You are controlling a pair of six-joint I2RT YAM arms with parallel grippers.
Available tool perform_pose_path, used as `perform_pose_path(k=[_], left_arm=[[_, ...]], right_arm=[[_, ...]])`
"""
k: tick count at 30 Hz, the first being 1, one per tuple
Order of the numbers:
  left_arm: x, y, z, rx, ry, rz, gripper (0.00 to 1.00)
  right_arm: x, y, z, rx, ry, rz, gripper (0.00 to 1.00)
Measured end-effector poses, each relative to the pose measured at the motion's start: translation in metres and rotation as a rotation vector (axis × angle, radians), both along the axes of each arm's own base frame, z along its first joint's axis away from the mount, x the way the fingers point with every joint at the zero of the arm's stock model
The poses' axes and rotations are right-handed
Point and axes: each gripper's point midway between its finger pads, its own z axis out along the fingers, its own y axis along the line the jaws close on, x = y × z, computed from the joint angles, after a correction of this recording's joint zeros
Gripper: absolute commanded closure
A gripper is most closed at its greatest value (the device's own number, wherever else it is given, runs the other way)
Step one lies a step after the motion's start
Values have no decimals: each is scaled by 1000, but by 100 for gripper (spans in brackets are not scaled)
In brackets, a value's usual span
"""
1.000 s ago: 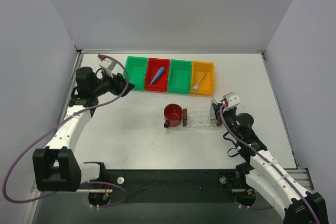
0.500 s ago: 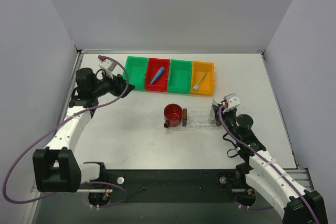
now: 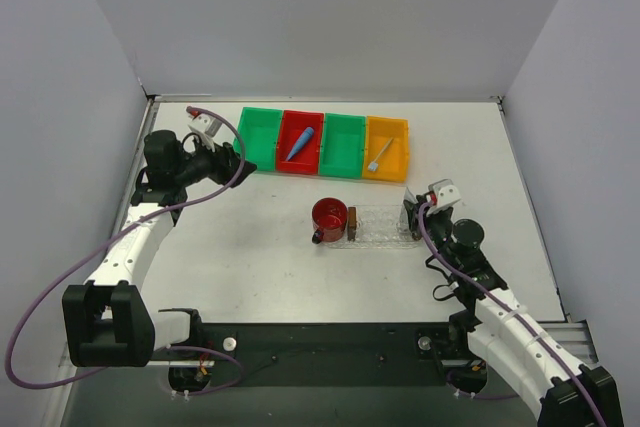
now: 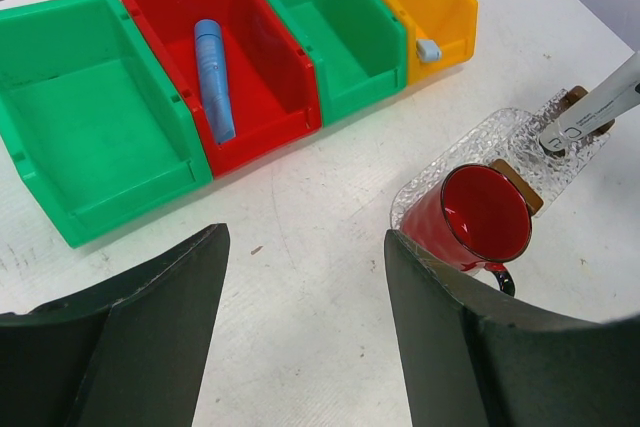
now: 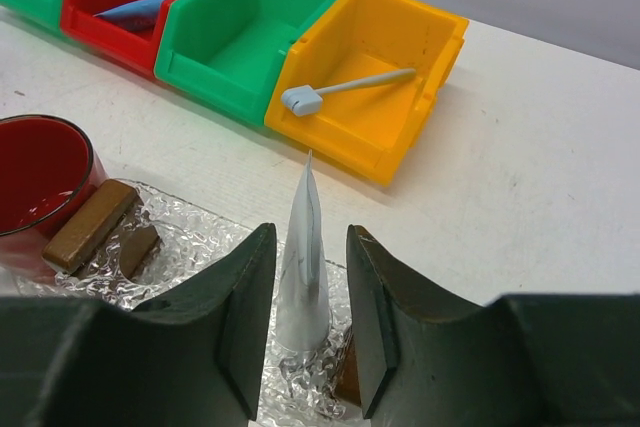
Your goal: Prepare toiletry sets of a toothbrush and toothpaste on the tray
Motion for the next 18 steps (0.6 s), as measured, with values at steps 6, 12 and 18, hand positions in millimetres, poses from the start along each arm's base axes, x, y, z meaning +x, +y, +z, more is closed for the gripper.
perform_pose_path(k=[6, 12, 18], left_arm=[[-1, 0, -2, -1, 4, -3, 27], [-1, -1, -2, -1, 2, -4, 27], [-1, -1, -1, -2, 0, -6, 26]], right_arm=[[0, -4, 5, 4, -16, -20, 63], [0, -7, 2, -8, 4, -30, 56], [5, -7, 24, -15, -6, -31, 54]])
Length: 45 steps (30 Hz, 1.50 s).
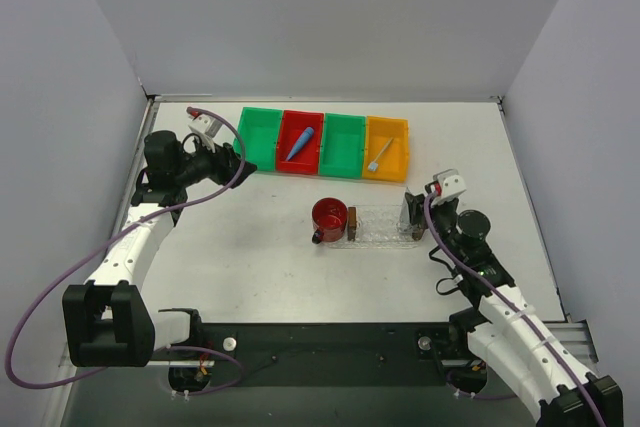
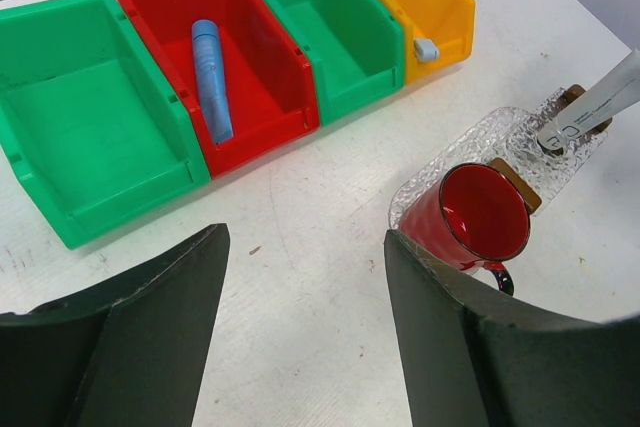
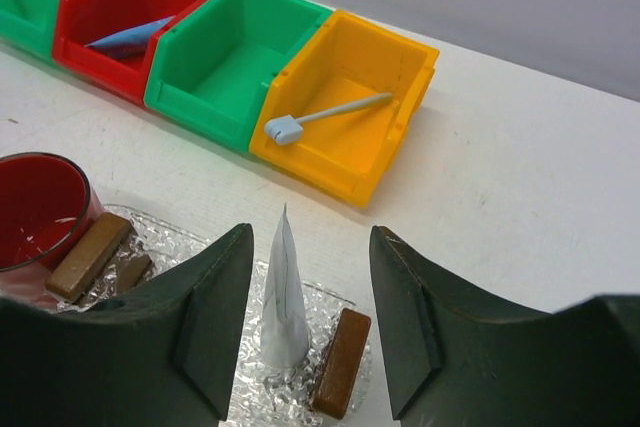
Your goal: Prepare toiletry sets of a toothbrush and toothpaste on the tray
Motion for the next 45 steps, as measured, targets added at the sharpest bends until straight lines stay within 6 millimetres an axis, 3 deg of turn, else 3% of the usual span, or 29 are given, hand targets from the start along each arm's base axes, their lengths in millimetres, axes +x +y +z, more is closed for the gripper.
perform_pose_path(k=[6, 22, 27, 32, 35, 41, 45], left_arm=[[0, -1, 0, -1, -1, -4, 26], [0, -3, 18, 8, -18, -33, 25], [6, 1, 35, 33, -33, -16, 18], [14, 10, 60, 95, -83, 23, 7], [18, 16, 65, 126, -98, 49, 4], [19, 28, 53, 188, -66, 104, 4], [24, 38, 50, 236, -30, 144, 4]], right_arm=[[4, 1, 30, 3, -25, 7, 51], [4, 1, 65, -26, 25, 16, 44], [3, 0, 85, -32, 38, 12, 41], [0, -6, 126, -38, 29, -8, 33], [-2, -9, 140, -40, 35, -19, 28], [-2, -11, 150, -41, 99, -36, 23], [0, -10, 140, -46, 176, -42, 21]])
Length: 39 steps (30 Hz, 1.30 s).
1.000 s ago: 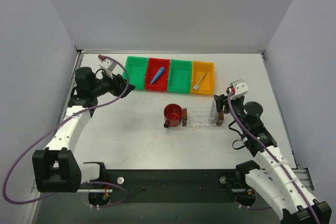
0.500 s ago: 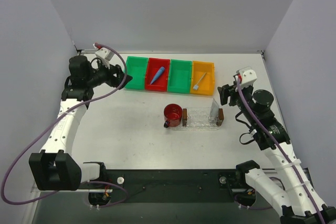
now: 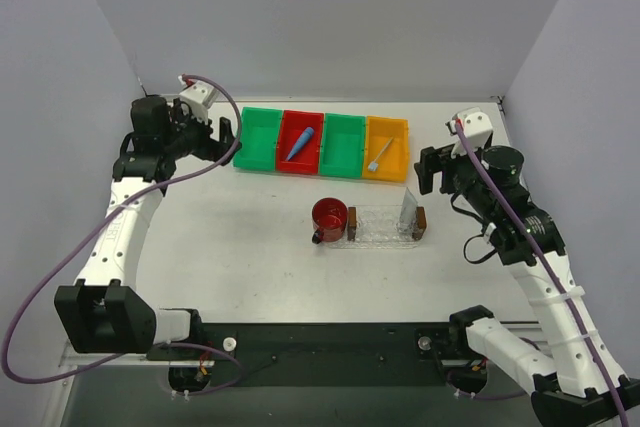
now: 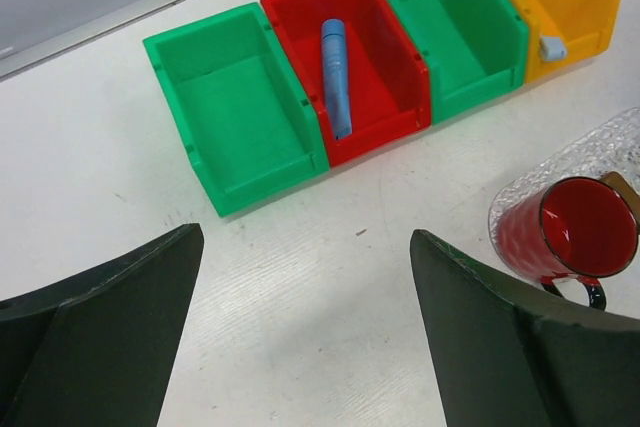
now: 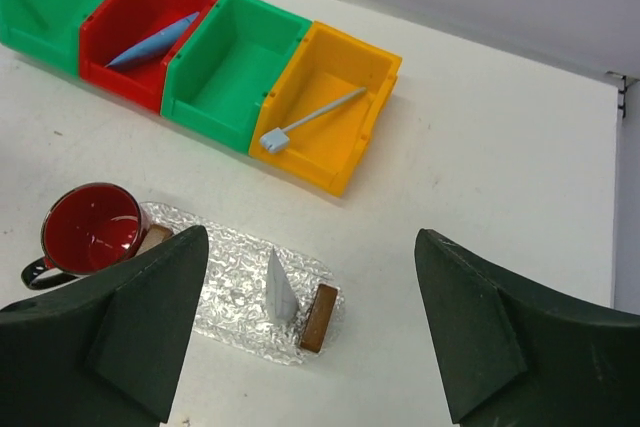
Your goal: Prepare toiletry sets of a toothbrush and toothpaste on the tray
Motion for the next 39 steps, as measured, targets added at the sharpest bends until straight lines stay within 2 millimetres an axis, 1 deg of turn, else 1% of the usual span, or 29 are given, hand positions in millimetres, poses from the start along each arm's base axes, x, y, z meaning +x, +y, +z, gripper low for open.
perform_pose_path(k=[3, 7, 8, 10, 13, 15, 18, 21, 25, 28, 32, 34, 39], left_arm=[[8, 8, -3, 32, 40, 37, 4], [17, 16, -18, 64, 124, 79, 4], [17, 19, -26, 75, 156, 93, 4], [16, 22, -35, 87, 190, 107, 4], [14, 27, -46, 110, 240, 132, 4], [15, 30, -46, 125, 258, 146, 4], [24, 32, -37, 140, 243, 168, 4], [31, 31, -25, 134, 218, 180, 4], [35, 25, -22, 126, 214, 176, 4], [39, 17, -28, 136, 230, 161, 4], [44, 7, -46, 164, 274, 141, 4], [45, 4, -55, 184, 290, 133, 4], [50, -3, -62, 206, 288, 112, 4]], right_arm=[[1, 1, -12, 6, 62, -8, 21], [4, 4, -25, 15, 122, -17, 21], [5, 4, -29, 16, 137, -20, 21], [7, 5, -34, 15, 157, -22, 21], [9, 5, -36, 14, 164, -24, 21], [9, 4, -36, 15, 160, -27, 21], [8, 3, -35, 14, 143, -27, 21], [8, 2, -35, 4, 133, -24, 21], [10, 1, -34, -7, 124, -21, 21], [10, 1, -38, -9, 118, -21, 21], [7, -2, -47, -29, 118, -25, 21], [5, -5, -48, -34, 106, -30, 21], [5, -9, -49, -46, 86, -44, 21]])
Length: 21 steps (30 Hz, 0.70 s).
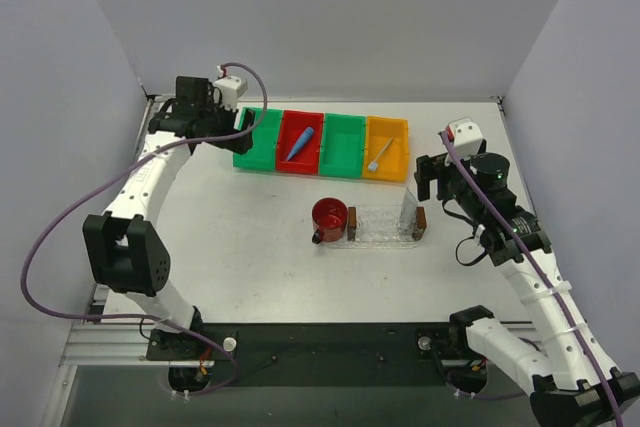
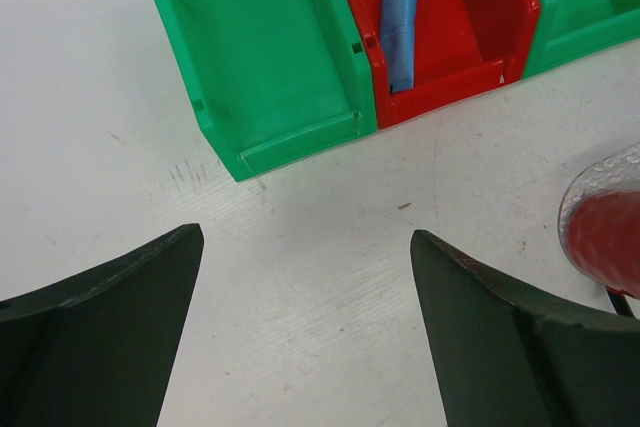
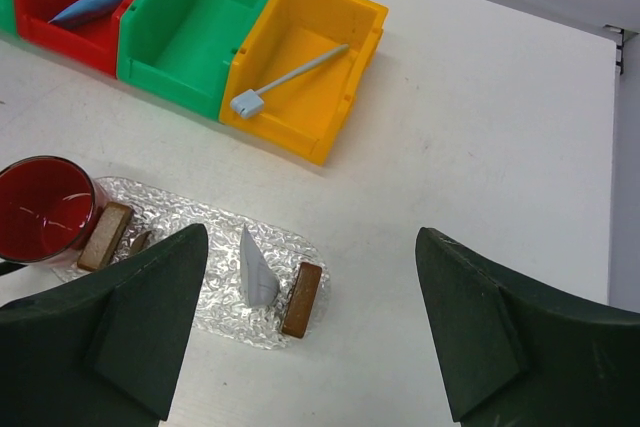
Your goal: Prepare toiletry sets of a toothbrush and toothpaste on the tray
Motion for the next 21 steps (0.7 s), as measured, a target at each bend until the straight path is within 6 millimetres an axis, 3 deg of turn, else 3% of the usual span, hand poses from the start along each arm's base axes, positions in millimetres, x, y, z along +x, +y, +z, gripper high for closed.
perform_pose_path(k=[8, 12, 17, 21], left_arm=[[38, -15, -17, 5, 14, -31, 7], [47, -24, -33, 7, 42, -44, 9], [52, -50, -42, 7, 36, -89, 10], [62, -78, -34, 1, -14, -134, 14]], right_arm=[[2, -11, -6, -14, 0, -36, 21], [3, -15, -6, -14, -4, -48, 21], [4, -16, -7, -17, 1, -49, 21], [6, -19, -10, -20, 10, -59, 21]])
